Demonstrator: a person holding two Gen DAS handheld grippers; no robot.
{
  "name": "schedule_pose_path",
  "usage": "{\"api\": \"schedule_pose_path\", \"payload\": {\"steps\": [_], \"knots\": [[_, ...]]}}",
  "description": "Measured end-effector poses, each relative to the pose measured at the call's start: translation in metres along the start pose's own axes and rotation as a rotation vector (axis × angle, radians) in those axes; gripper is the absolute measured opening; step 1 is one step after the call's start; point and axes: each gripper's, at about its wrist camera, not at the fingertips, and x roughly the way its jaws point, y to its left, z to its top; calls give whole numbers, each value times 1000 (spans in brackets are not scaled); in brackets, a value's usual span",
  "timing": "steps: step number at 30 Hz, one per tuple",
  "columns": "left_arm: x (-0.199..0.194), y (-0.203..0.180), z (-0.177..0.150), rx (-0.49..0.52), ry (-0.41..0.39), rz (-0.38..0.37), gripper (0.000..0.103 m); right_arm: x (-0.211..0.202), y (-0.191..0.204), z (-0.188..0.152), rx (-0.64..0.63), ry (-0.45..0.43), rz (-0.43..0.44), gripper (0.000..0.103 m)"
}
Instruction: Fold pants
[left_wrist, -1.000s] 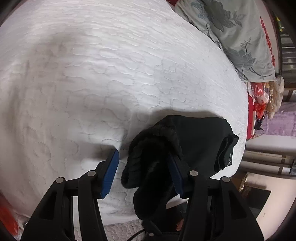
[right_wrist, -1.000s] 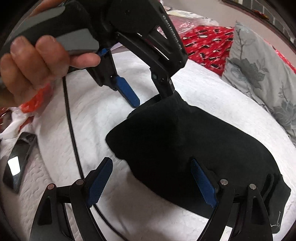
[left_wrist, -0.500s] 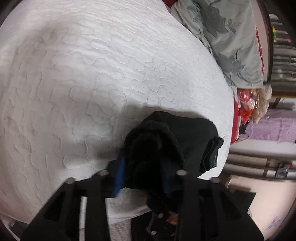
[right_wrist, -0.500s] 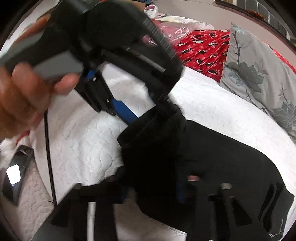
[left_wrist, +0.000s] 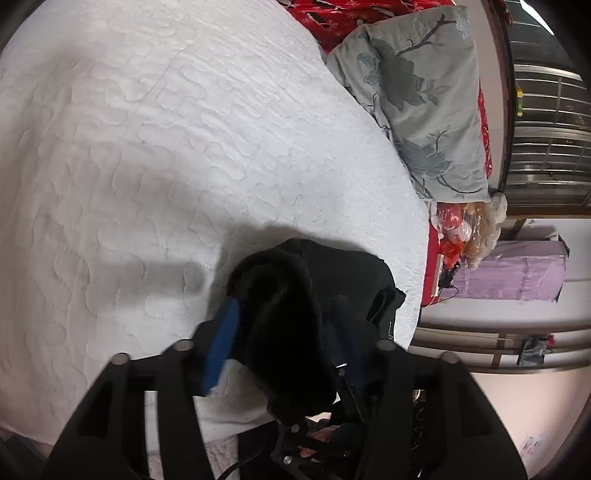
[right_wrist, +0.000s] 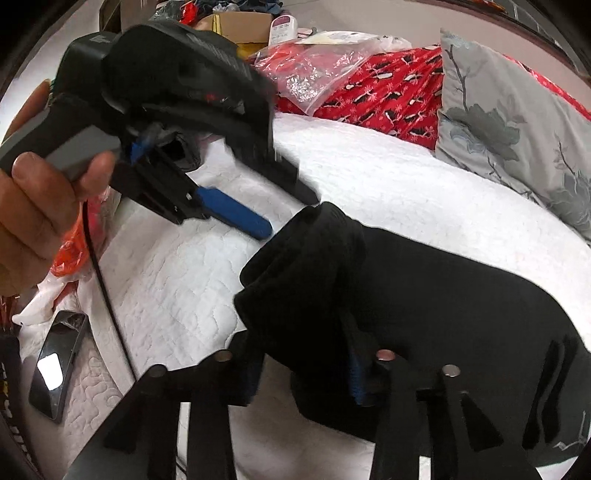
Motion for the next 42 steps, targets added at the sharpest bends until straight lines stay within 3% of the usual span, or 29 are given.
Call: {"api": "schedule_pose_path", "payload": {"steps": [4, 12, 14, 16, 17, 19, 21, 24, 26, 34, 42], "knots": [[16, 0, 7, 38, 33, 83, 54, 0, 4, -3, -3, 0, -11, 51], [39, -6, 16, 84, 138, 80, 55, 4, 12, -1, -12, -19, -68, 56], [37, -7, 14, 85, 132, 88, 53, 6, 15, 1, -21, -31, -91, 56], [33, -7, 10, 58, 106, 87, 41, 10, 16, 3, -33, -34, -98, 55], [31, -8, 6, 35, 94, 84, 27, 13, 14, 5, -33, -25, -89, 54], [26, -8, 0, 4, 60, 61, 21, 16, 7, 9, -5, 7, -50, 34], [22, -10, -7, -39, 23, 14, 19, 9, -3, 11, 32, 11, -3, 23], [15, -15, -18, -108, -7, -93, 18, -8, -11, 13, 42, -6, 30, 18], [14, -23, -26, -121, -20, -126, 18, -23, -19, 13, 56, -27, 44, 18], [25, -87, -49, -109, -43, -131, 18, -84, -65, 6, 156, -95, 105, 18], [91, -176, -59, -33, 1, -72, 18, -136, -141, -18, 315, -145, 123, 18]]}}
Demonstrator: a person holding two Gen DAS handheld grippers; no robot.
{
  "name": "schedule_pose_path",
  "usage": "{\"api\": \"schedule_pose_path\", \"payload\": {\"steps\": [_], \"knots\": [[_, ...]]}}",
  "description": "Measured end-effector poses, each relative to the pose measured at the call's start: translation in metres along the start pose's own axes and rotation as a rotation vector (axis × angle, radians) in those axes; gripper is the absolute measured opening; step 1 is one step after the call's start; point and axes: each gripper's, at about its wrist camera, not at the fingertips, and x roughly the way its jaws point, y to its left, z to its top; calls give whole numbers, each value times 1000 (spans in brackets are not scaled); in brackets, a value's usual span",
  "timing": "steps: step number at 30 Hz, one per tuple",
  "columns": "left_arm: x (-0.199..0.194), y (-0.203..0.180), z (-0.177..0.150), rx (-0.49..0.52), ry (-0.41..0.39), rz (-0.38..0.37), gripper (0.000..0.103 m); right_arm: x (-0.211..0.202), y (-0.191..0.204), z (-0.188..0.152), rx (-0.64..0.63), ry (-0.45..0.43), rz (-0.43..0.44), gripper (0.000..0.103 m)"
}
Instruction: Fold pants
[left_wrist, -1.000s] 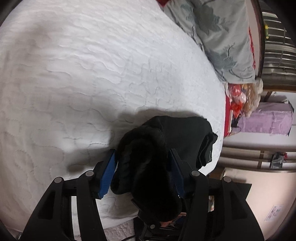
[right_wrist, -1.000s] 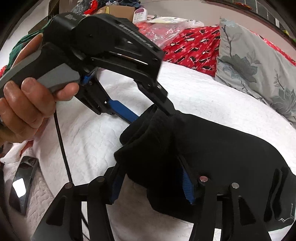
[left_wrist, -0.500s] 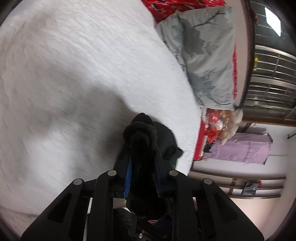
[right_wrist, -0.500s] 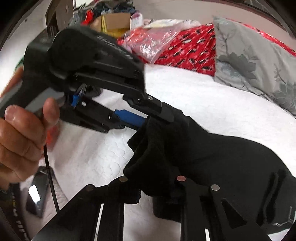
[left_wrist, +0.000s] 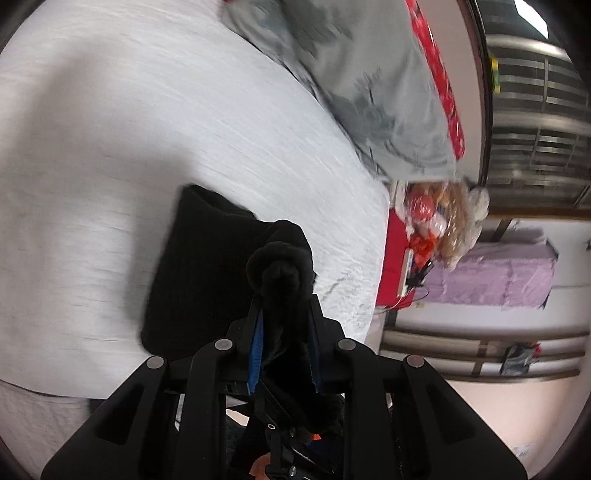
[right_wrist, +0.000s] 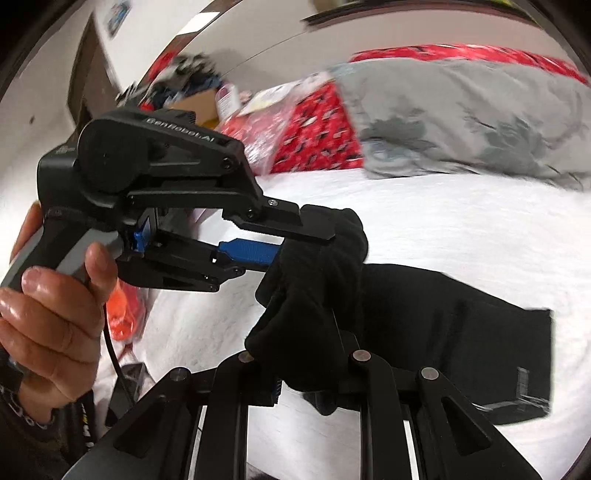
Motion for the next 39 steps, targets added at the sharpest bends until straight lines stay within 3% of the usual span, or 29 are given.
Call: {"api": "schedule_pose_path", "payload": {"steps": [5, 8, 11, 14, 15, 19, 23, 24, 26, 28, 31, 33, 39], "knots": [[78, -41, -5, 47, 74, 85, 18, -33, -69, -12, 140, -5, -25, 18], [133, -56, -10, 61, 125, 179, 19, -40, -119, -24, 243, 19, -45, 22], [163, -68, -18, 86, 131, 267, 25, -39, -159, -38, 326, 62, -64, 22], [166, -77, -28, 130, 116, 298, 39, -41, -187, -50, 378, 91, -73, 25], [164, -81, -30, 141, 118, 302, 42, -42, -194, -52, 394, 97, -68, 30], [146, -87, -38, 137, 114, 271, 42, -50, -213, -57, 436, 107, -39, 43], [92, -74, -39, 121, 5, 163, 44, -66, -224, -52, 436, 98, -5, 48], [72, -64, -36, 110, -54, 158, 53, -72, -226, -49, 440, 80, 0, 51], [49, -46, -29, 84, -146, 207, 67, -86, -233, -42, 460, 32, 7, 65], [35, -24, -21, 47, -184, 242, 68, -89, -238, -33, 478, 7, 15, 83], [41, 0, -14, -25, -147, 194, 68, -67, -238, -14, 477, 39, 45, 84], [50, 4, -12, -24, -143, 226, 68, -46, -240, -6, 469, 78, -2, 84], [81, -1, -9, 85, -115, 313, 68, -15, -245, -12, 485, 162, -35, 84]]}}
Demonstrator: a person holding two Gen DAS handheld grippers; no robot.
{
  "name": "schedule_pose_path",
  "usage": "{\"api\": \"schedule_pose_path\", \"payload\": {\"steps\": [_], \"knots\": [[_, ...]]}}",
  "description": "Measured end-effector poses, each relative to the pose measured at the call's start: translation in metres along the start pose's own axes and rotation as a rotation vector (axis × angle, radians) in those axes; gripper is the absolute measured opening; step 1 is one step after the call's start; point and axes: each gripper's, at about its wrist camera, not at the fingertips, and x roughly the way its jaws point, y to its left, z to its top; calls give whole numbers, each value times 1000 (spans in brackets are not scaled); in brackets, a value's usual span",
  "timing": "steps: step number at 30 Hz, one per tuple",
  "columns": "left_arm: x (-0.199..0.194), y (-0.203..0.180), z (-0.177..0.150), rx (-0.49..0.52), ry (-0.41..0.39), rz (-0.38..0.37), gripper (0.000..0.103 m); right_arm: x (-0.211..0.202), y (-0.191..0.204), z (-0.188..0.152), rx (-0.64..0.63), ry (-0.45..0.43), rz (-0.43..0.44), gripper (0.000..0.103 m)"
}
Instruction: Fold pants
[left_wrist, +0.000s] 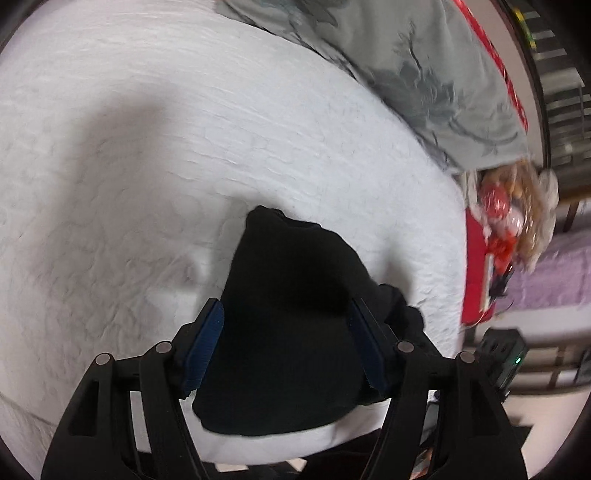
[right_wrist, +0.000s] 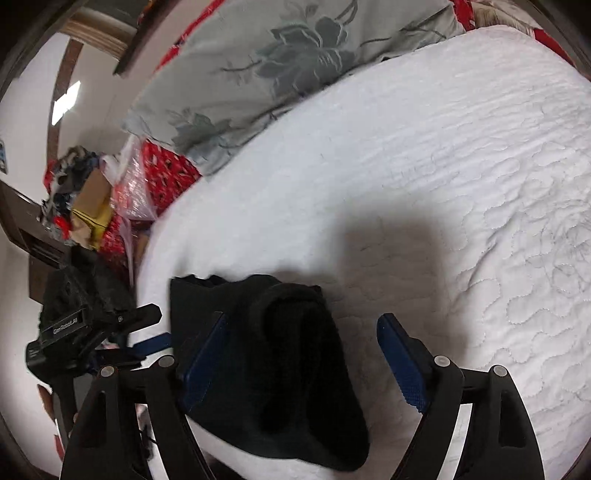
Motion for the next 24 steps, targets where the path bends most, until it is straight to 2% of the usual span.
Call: {"api": "schedule_pose_path", "payload": {"steps": [2, 4, 6, 7, 10, 11, 14, 15, 16, 18, 19, 21, 24], "knots": [[8, -4, 1, 13, 8, 2, 68, 5, -3, -1, -18, 16, -22, 78], [8, -9, 5, 15, -26, 23, 53, 11, -1, 1, -41, 36, 0, 34], [1, -7, 11, -20, -56, -18, 43, 14, 6, 10, -59, 54, -19, 32], [-3, -6, 13, -31, -70, -17, 40, 10, 8, 14, -58, 48, 5, 31], [-1, 5, 17, -40, -89, 36, 39, -4, 15, 30, -25, -26, 96, 31], [3, 9, 17, -49, -78, 48, 39, 0, 14, 33, -19, -11, 100, 31], [8, 17, 14, -75, -52, 50, 40, 26, 7, 26, -47, 73, 12, 32], [5, 16, 13, -78, -55, 39, 41, 30, 3, 23, -47, 83, -8, 44], [0, 16, 10, -80, -56, 24, 41, 28, -1, 21, -24, 77, 4, 49], [-9, 17, 3, -86, -58, -1, 42, 16, -6, 20, 30, 58, 63, 50], [-14, 20, -2, -82, -58, -17, 43, 10, -8, 18, 42, 55, 83, 58], [-19, 21, -15, -84, -64, -22, 59, 2, -13, 11, 45, 61, 84, 70], [-15, 24, -34, -89, -49, -10, 63, 0, -17, -3, 14, 81, 50, 71]]}}
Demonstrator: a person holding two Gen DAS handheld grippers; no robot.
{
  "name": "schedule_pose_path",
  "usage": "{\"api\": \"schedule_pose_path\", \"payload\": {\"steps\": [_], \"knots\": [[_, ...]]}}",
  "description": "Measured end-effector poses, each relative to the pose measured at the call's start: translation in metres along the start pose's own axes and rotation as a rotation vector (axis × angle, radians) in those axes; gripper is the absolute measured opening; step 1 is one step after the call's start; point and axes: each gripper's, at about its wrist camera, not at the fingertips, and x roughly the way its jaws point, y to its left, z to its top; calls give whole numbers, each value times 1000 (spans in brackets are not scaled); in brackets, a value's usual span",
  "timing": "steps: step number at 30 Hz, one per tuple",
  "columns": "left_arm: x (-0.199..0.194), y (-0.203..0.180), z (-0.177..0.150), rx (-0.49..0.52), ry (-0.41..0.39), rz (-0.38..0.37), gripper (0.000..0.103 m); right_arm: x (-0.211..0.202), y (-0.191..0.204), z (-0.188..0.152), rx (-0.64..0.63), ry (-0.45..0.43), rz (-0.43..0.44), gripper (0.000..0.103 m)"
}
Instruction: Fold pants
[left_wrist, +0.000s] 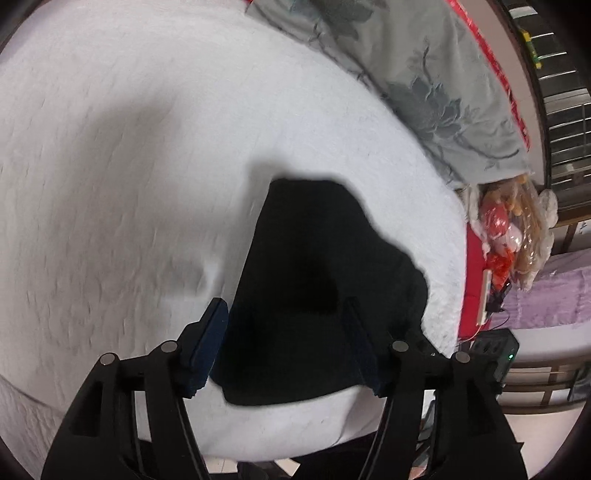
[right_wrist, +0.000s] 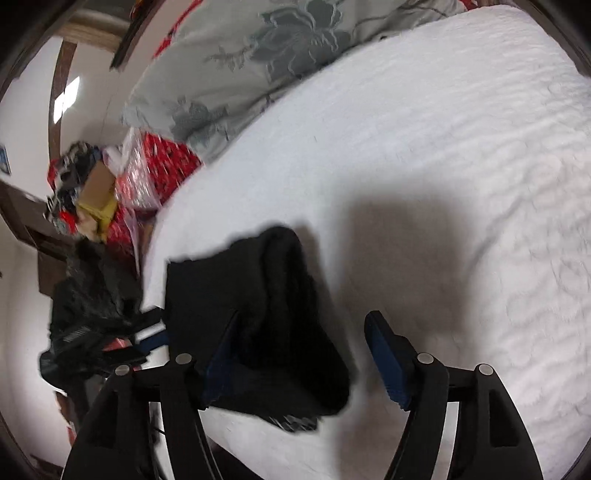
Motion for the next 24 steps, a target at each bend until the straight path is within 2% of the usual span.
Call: {"api": "schedule_pose_path", "payload": {"steps": [2, 3, 4, 6, 7, 9, 10, 13, 15, 17, 19, 20, 24], "knots": [[3, 0, -11, 7, 13, 24, 62, 2, 0, -6, -5, 10, 11, 45], [0, -2, -18, 21, -5, 50, 62, 4, 2, -8, 1, 24, 25, 27], [-1, -4, -22, 38, -20, 88, 62, -1, 5, -10, 13, 18, 33, 27], [7, -4, -27, 76, -28, 175, 62, -15, 12, -18, 27, -6, 105, 26], [14, 0, -28, 73, -13, 192, 63, -16, 14, -21, 21, -10, 103, 26], [22, 9, -25, 32, 4, 175, 63, -7, 8, -28, 3, 10, 44, 26], [19, 9, -24, 22, 1, 167, 63, -1, 2, -30, 10, 22, 5, 29], [8, 5, -26, 47, -19, 171, 63, 1, -6, -32, 61, 24, 12, 42], [-2, 5, -30, 69, -38, 171, 63, -7, -3, -30, 66, 18, 42, 42], [-12, 7, -32, 68, -65, 138, 63, -21, 1, -28, 56, -15, 58, 46], [-23, 9, -28, 55, -104, 99, 63, -33, 1, -25, 61, -55, 67, 71], [-26, 8, -26, 53, -110, 86, 63, -38, -1, -24, 67, -77, 59, 74], [-32, -1, -11, 46, -113, 57, 63, -39, -1, -19, 71, -96, 32, 75]]}}
